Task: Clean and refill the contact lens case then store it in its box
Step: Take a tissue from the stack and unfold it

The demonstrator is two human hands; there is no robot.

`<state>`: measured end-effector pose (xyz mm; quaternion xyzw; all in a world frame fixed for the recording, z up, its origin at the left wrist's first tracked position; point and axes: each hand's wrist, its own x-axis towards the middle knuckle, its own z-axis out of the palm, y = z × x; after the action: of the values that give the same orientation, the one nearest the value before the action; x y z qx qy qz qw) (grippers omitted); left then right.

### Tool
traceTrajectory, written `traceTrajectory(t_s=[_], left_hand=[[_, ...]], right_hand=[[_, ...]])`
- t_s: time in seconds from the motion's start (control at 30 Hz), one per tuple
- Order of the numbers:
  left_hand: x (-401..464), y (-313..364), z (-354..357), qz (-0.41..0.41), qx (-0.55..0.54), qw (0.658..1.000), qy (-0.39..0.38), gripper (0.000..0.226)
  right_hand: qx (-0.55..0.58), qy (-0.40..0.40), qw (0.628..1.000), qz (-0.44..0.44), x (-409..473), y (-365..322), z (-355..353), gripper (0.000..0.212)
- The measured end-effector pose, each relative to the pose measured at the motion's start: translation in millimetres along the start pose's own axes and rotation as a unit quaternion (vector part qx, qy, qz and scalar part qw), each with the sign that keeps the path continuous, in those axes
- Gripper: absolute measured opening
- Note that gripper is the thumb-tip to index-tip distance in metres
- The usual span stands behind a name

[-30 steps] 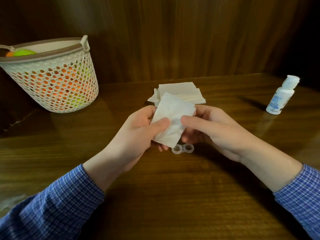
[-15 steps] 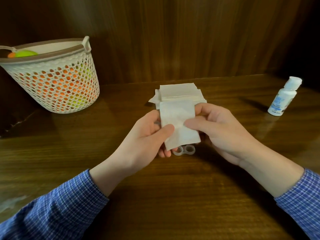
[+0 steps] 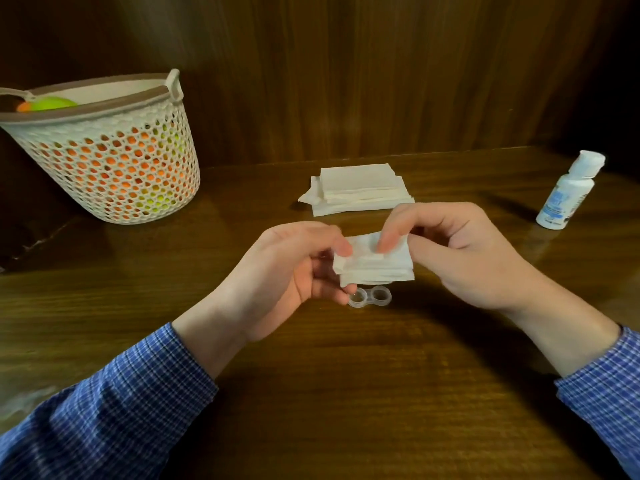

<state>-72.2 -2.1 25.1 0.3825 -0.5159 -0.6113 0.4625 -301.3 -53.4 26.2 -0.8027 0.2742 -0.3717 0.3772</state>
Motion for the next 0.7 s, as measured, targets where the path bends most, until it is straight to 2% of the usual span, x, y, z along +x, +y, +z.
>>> traceTrajectory(t_s=[0.1, 0.23, 0.3, 0.33, 0.4, 0.5, 0.57, 0.7], left_hand=[[-0.6, -5.6, -0.2, 0.053, 0.098, 0.993, 0.043, 0.011], [-2.2, -13.9, -1.6, 0.17, 0.203, 0.962, 0.074, 0.022], [-3.4, -15.6, 1.5, 0.199, 0.229, 0.951, 0.069, 0.03], [-3.2, -16.0, 2.5, 0.195, 0.23, 0.951, 0.072, 0.036], [-2.0, -14.3, 3.6, 0.139, 0.215, 0.963, 0.085, 0.042], [0.2, -9.1, 0.4, 0.053, 0.216, 0.972, 0.07, 0.017], [-0.5, -8.3, -0.7, 0.051, 0.2, 0.977, 0.053, 0.011], [-0.5, -9.0, 0.3, 0.065, 0.188, 0.978, 0.054, 0.014]], right_hand=[[0.002, -0.021, 1.0, 0.008, 0.7, 1.9, 0.4, 0.032], [0.129, -0.061, 0.985, 0.098, 4.9, 2.0, 1.8, 0.034], [0.073, -0.041, 0.991, 0.103, 5.1, 4.2, 7.9, 0.017], [0.045, -0.03, 0.994, 0.099, 5.0, 5.6, 10.9, 0.014], [0.022, -0.01, 0.995, 0.093, 5.2, 5.9, 13.9, 0.016], [0.046, -0.013, 0.994, 0.097, 6.0, 4.2, 11.1, 0.018], [0.071, -0.04, 0.991, 0.109, 4.7, 1.5, 10.8, 0.022], [0.079, -0.064, 0.989, 0.109, 2.5, 0.0, 7.7, 0.014]])
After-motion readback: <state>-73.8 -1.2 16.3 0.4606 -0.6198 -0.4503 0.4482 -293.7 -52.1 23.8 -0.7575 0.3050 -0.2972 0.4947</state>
